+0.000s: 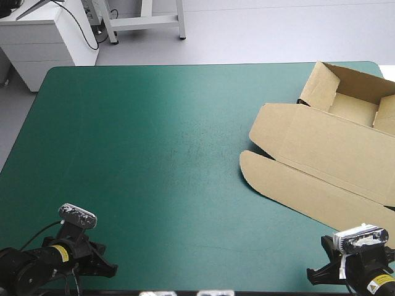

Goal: Fold the box

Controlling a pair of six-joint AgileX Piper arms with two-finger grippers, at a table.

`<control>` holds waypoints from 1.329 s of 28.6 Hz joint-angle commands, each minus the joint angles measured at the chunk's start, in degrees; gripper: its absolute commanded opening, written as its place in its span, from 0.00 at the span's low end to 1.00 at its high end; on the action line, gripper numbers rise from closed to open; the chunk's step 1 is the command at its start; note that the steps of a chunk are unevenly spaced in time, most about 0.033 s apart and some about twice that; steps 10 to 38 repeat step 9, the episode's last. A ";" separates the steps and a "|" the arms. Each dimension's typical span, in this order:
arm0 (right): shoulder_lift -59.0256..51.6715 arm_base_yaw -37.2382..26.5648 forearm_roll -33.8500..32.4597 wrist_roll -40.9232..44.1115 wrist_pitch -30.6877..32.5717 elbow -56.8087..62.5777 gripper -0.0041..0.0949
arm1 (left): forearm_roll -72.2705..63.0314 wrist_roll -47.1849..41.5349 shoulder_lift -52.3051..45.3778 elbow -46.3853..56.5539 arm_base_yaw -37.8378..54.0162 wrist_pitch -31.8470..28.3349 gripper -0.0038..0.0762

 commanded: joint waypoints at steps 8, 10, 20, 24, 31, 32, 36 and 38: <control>0.82 0.02 0.83 -0.57 -3.54 -1.22 0.03 | -5.82 -0.85 0.21 -1.35 -0.31 -1.71 0.04; 0.82 0.02 0.83 -0.57 -3.54 -1.22 0.03 | -6.84 -0.85 0.21 -1.35 -0.31 -1.71 0.04; 0.82 0.02 0.83 -0.57 -3.54 -1.22 0.03 | -6.84 -0.85 0.21 -1.35 -0.31 -1.71 0.04; 0.82 0.02 0.83 -0.57 -3.54 -1.22 0.03 | -6.84 -0.85 0.21 -1.35 -0.31 -1.71 0.04; 0.82 0.02 0.83 -0.57 -3.54 -1.22 0.03 | -6.84 -0.85 0.21 -1.35 -0.31 -1.71 0.04; 0.82 0.02 0.83 -0.57 -3.54 -1.22 0.03 | -6.84 -0.85 0.21 -1.35 -0.31 -1.71 0.04; 0.82 0.02 0.83 -0.57 -3.54 -1.22 0.03 | -6.84 -0.85 0.21 -1.35 -0.31 -1.71 0.04; 0.82 0.02 0.83 -0.57 -3.54 -1.22 0.03 | -6.84 -0.85 0.21 -1.35 -0.31 -1.71 0.04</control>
